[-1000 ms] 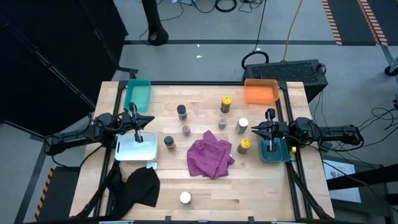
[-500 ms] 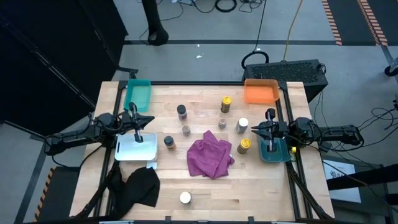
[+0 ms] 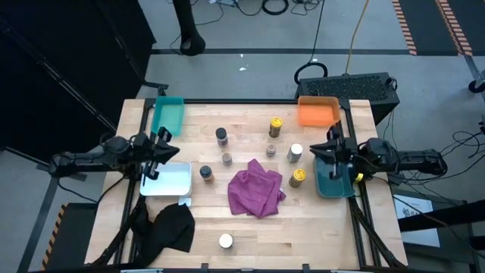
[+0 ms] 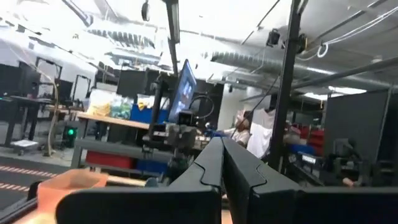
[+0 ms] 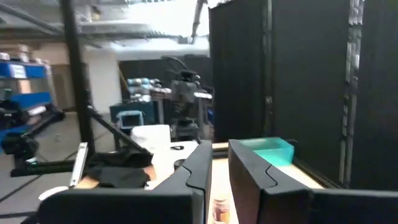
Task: Sort spices by type
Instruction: Put the top yellow seasoning bottle into the blue bin
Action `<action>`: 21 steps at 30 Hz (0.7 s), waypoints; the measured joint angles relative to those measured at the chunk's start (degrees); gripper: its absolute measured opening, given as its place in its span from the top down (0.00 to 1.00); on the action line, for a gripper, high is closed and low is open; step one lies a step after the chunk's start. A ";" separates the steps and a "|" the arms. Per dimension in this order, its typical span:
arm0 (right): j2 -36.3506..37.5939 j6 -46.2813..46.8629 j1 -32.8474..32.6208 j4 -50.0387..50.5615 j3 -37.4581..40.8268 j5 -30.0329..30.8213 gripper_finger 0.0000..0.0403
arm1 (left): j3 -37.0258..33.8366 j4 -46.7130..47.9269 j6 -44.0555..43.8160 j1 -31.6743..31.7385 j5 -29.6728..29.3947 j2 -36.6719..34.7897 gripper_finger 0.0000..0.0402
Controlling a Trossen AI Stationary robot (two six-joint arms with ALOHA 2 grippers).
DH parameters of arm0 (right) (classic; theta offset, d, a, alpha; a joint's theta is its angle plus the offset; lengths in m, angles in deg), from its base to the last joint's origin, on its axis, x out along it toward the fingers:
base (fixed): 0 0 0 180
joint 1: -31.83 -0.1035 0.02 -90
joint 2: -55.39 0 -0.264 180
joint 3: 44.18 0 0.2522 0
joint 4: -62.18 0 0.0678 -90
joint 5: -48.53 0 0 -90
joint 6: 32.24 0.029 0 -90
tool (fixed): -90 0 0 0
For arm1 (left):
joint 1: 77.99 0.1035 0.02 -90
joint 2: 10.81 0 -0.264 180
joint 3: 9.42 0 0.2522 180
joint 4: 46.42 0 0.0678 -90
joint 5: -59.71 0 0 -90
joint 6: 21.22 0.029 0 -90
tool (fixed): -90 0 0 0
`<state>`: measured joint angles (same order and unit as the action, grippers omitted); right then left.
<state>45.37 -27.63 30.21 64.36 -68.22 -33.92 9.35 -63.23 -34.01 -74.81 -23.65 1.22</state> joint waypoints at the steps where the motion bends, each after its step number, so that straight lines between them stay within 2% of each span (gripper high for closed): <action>1: -1.67 0.61 0.01 0.04 -1.15 1.41 0.91 | 0.77 -0.98 0.06 -0.53 -0.47 2.01 0.98; 6: -11.79 4.81 0.01 1.92 -8.32 7.54 0.91 | 7.29 0.05 0.06 -1.40 -4.54 12.34 0.98; 10: -20.67 10.38 0.06 8.43 -15.23 14.59 0.91 | 14.26 12.06 1.20 -0.23 -13.33 19.61 0.98; 13: -26.45 15.33 0.88 17.44 -21.83 19.60 0.91 | 19.54 22.39 1.48 1.70 -18.34 23.90 0.98; 16: -31.69 21.71 2.74 27.63 -29.57 21.15 0.91 | 23.03 28.32 1.71 4.00 -19.02 26.88 0.98; 21: -39.96 23.28 6.52 39.49 -40.04 20.89 0.91 | 25.20 27.11 8.88 5.89 -16.29 28.96 0.98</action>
<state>5.41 -4.36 36.73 103.85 -108.26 -13.03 34.56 -36.12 -25.13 -68.92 -39.94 30.18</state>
